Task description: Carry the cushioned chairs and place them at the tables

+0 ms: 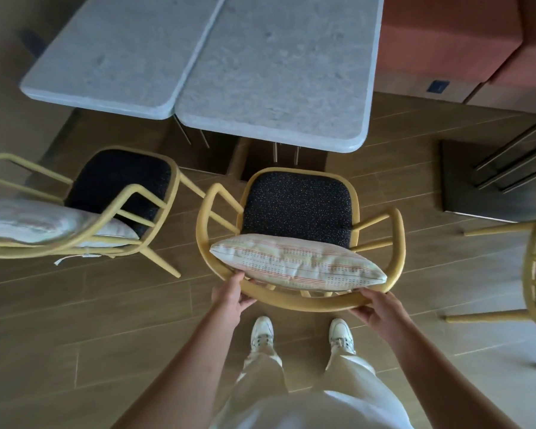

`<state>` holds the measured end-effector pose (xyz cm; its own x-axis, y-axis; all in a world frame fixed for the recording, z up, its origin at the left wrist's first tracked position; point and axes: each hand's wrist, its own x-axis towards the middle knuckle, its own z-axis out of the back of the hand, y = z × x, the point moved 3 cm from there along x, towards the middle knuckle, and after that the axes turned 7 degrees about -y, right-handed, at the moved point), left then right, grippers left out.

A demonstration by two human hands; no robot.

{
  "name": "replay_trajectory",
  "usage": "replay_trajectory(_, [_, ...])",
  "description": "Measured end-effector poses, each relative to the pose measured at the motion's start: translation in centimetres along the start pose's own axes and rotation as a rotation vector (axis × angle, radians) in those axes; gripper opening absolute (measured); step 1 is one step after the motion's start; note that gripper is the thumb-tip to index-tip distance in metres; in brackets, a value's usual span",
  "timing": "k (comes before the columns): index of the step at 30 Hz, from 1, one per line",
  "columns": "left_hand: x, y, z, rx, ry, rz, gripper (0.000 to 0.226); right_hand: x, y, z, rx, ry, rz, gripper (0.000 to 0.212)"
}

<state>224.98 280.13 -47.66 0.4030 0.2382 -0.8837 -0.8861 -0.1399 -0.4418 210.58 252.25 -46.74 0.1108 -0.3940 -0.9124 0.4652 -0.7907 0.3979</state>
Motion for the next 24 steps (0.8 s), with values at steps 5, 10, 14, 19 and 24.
replay_trajectory(5, [2.6,-4.0,3.9,0.020,0.003,0.010,0.008,-1.5,-3.1,-4.9,0.021,0.021,-0.012,0.036])
replay_trajectory(10, [4.8,-7.0,7.6,0.025,-0.008,0.021,0.007,-2.8,-5.7,-9.2,0.024,0.020,-0.034,0.033])
replay_trajectory(14, [5.9,-8.0,10.3,0.028,-0.024,0.033,0.006,-3.5,-7.4,-11.3,0.007,0.017,-0.036,0.032])
replay_trajectory(19, [6.9,-7.5,13.0,0.026,-0.031,0.037,0.016,-3.8,-9.1,-13.0,-0.071,0.013,-0.004,0.025])
replay_trajectory(24, [6.9,-7.8,14.2,0.034,-0.021,0.010,0.011,-4.3,-9.8,-13.5,-0.119,-0.001,0.001,0.023])
